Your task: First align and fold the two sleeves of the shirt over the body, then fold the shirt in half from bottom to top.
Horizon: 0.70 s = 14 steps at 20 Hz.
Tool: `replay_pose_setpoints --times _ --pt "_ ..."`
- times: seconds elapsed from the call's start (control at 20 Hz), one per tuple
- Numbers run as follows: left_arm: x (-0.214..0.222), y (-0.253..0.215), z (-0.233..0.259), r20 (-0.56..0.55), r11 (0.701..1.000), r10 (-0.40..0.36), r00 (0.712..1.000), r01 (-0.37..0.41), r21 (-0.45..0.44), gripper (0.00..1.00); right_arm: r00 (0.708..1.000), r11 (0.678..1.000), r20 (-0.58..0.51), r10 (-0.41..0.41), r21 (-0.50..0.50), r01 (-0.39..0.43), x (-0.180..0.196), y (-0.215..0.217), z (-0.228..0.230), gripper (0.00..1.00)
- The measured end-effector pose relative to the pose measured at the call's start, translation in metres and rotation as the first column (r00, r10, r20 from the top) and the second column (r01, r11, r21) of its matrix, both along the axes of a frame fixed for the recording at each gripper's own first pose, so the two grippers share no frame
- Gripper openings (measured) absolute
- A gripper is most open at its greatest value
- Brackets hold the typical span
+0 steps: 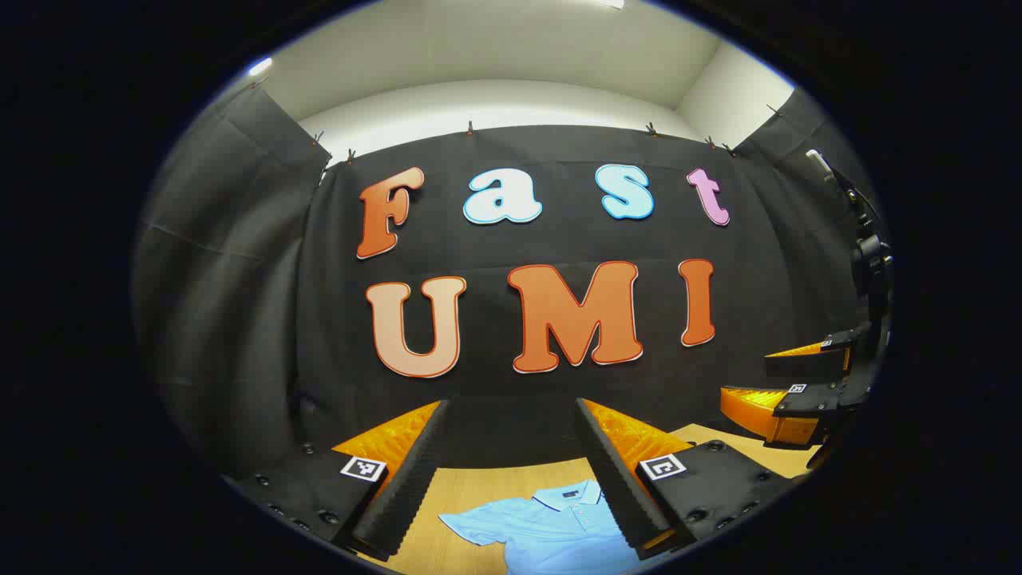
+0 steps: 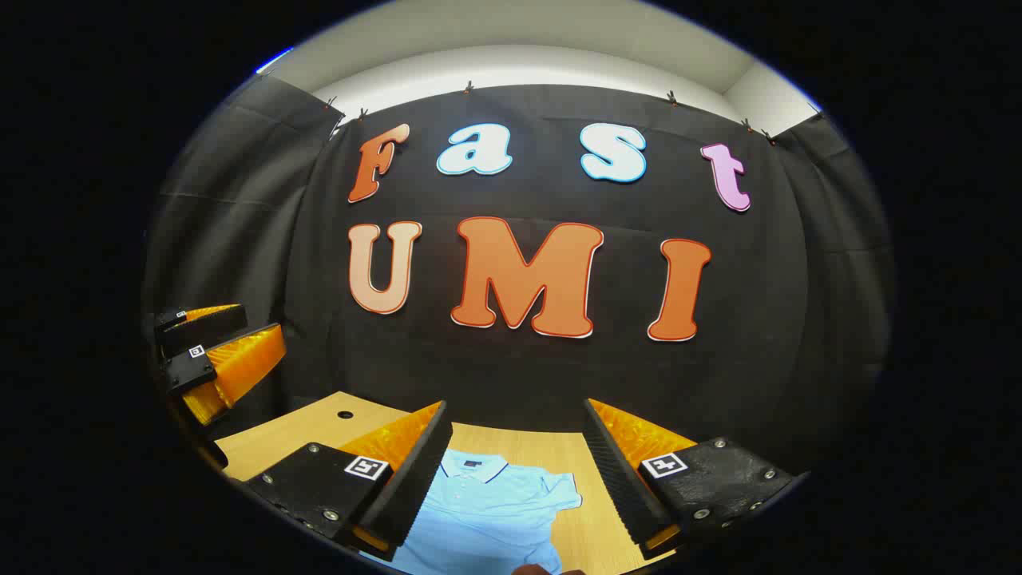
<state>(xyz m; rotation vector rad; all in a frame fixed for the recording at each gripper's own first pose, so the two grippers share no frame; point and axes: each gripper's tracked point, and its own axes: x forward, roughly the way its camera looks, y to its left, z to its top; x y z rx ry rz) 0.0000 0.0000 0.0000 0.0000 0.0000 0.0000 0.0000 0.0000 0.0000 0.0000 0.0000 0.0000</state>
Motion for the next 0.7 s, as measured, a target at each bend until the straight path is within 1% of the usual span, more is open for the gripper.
replay_pose_setpoints --times 0.2,0.35,0.7 --pt "0.007 -0.006 0.001 0.006 1.0 -0.019 1.0 0.019 0.005 1.0 1.0 0.999 -0.016 -0.023 -0.022 0.023 -0.001 -0.005 -0.006 0.99" --pt "0.006 -0.006 -0.003 0.0 0.999 -0.031 1.0 0.031 0.009 1.0 0.999 1.0 -0.026 -0.026 -0.016 0.026 -0.001 -0.002 -0.009 0.99" --pt "-0.001 0.01 -0.006 -0.003 0.999 -0.038 0.999 0.038 0.015 1.0 0.999 0.999 -0.045 -0.03 -0.011 0.03 -0.005 0.011 -0.014 0.99"
